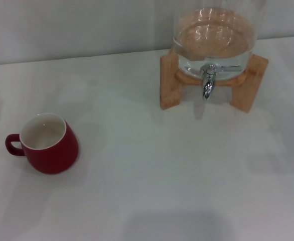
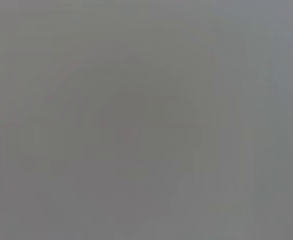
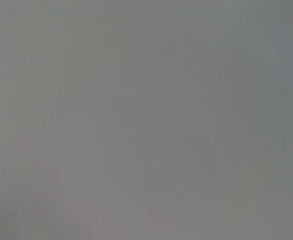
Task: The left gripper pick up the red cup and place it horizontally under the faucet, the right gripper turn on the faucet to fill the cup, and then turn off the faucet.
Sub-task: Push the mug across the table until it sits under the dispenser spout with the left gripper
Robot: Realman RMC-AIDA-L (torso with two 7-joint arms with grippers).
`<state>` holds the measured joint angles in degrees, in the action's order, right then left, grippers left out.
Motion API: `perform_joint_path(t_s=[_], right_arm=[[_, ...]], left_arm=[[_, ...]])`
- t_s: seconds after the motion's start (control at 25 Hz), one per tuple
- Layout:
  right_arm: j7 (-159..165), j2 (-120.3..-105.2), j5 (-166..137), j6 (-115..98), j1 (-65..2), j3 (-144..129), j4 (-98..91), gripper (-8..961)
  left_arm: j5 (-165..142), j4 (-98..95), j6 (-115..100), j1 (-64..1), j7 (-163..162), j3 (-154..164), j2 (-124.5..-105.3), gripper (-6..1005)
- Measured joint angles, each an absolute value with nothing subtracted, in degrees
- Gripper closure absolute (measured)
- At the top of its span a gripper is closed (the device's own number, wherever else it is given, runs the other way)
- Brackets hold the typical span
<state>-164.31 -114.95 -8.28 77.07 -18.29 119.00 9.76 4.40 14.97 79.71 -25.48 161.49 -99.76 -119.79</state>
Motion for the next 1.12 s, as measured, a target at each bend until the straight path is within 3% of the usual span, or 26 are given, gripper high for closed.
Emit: perform_joint_path(t_s=[0.68, 1.12], right_arm=[[-164.12, -114.87, -8.26, 77.22, -18.14, 119.0, 9.9, 336], [-164.33, -114.8, -8.26, 76.56, -18.41, 119.0, 9.88, 336]], left_arm=[[4.51, 14.86, 79.8, -25.05, 161.45, -98.93, -119.79, 246], [4.81, 14.57, 80.86, -20.97, 161.52, -95.83, -120.38, 245]])
